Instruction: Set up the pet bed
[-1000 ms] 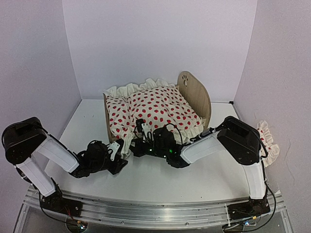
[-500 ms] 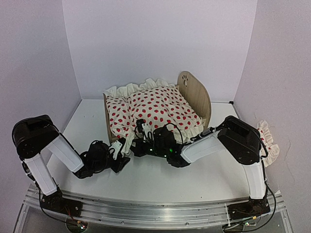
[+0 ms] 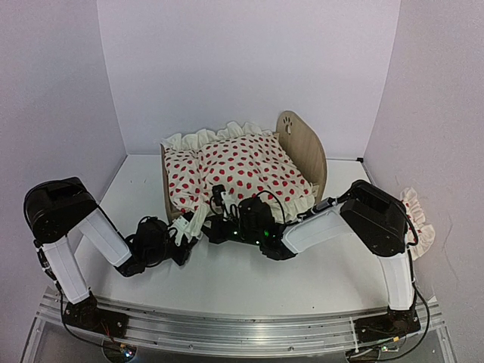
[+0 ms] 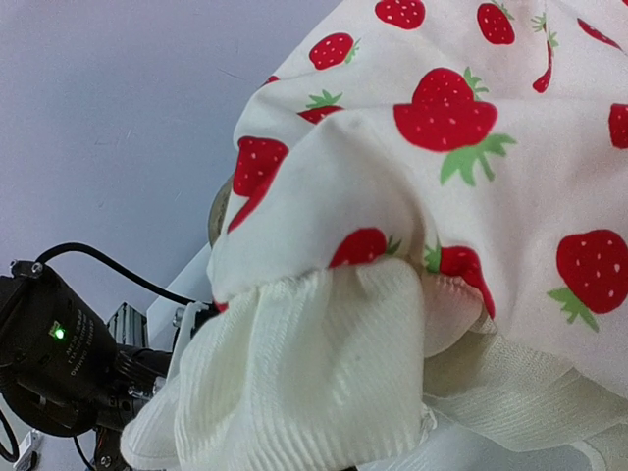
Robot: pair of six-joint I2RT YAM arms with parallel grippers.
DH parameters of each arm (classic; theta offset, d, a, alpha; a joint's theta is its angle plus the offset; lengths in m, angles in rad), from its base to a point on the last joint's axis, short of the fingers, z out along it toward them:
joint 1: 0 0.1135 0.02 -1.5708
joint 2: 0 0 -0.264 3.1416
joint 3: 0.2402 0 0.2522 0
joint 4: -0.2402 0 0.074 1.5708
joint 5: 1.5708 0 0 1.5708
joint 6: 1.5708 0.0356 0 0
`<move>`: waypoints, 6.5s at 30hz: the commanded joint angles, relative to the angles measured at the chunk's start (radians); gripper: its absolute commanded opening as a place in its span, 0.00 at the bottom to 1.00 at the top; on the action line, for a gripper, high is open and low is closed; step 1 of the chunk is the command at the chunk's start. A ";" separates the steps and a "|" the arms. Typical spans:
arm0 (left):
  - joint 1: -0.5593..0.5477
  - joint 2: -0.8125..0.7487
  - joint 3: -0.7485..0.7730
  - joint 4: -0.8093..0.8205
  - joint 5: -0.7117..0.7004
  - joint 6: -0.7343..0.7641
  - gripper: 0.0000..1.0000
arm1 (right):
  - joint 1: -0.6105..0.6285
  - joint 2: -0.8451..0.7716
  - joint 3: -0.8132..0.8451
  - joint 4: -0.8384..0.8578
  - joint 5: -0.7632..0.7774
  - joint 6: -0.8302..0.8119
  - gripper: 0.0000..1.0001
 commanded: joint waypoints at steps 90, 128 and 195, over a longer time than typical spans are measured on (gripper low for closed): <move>0.508 -0.428 0.544 -1.434 0.177 -0.152 0.00 | -0.054 0.274 0.573 -0.878 -0.051 -0.679 0.00; 0.701 -0.264 0.393 -1.200 0.110 0.691 0.00 | -0.168 0.007 0.218 -0.720 -0.015 -0.280 0.00; 0.353 -0.403 0.411 -0.956 0.152 1.068 0.49 | -0.405 -0.068 0.701 -1.584 0.761 -0.371 0.00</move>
